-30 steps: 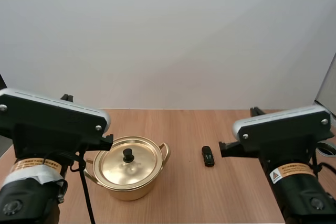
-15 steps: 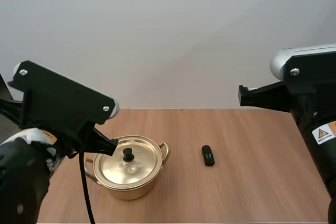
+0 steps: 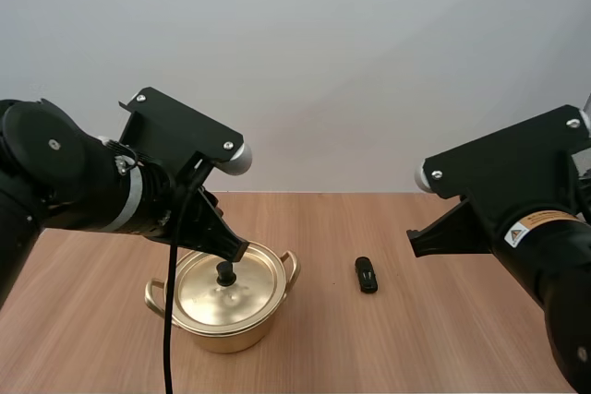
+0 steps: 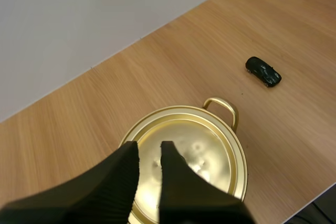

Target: Open the pot, put the car inside, and close it

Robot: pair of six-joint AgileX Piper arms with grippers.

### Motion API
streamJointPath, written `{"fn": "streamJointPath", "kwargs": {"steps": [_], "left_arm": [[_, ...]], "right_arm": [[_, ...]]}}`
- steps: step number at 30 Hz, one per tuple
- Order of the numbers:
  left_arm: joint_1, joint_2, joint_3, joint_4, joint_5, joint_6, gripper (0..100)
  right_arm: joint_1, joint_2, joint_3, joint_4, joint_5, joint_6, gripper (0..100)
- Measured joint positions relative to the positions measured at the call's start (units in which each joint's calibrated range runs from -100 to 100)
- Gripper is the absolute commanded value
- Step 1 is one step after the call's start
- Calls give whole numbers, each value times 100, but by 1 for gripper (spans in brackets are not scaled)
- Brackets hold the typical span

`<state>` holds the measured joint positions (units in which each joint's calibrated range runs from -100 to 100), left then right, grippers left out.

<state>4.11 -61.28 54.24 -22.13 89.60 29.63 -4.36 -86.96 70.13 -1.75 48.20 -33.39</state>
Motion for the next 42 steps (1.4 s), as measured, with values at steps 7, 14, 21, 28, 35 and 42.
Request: {"fn": "streamJointPath", "kwargs": {"steps": [7, 14, 21, 28, 35, 42], "left_arm": [[0, 535, 0, 0, 109, -340, 73], [0, 1393, 0, 0, -70, -379, 73], [0, 2247, 0, 0, -165, -278, 73], [0, 2827, 0, -121, -336, 21, 73], [0, 3255, 126, -142, -713, 145, 73], [0, 3547, 289, -154, -1410, 303, 72]], "right_arm": [[0, 600, -17, 1086, 70, -616, 36], [0, 600, -21, 1221, 150, -616, 36], [0, 600, -21, 1235, 150, -616, 36], [0, 600, -21, 1248, 134, -616, 34], [0, 600, -21, 1270, 134, -616, 33], [0, 600, -21, 1270, 134, -616, 33]]}}
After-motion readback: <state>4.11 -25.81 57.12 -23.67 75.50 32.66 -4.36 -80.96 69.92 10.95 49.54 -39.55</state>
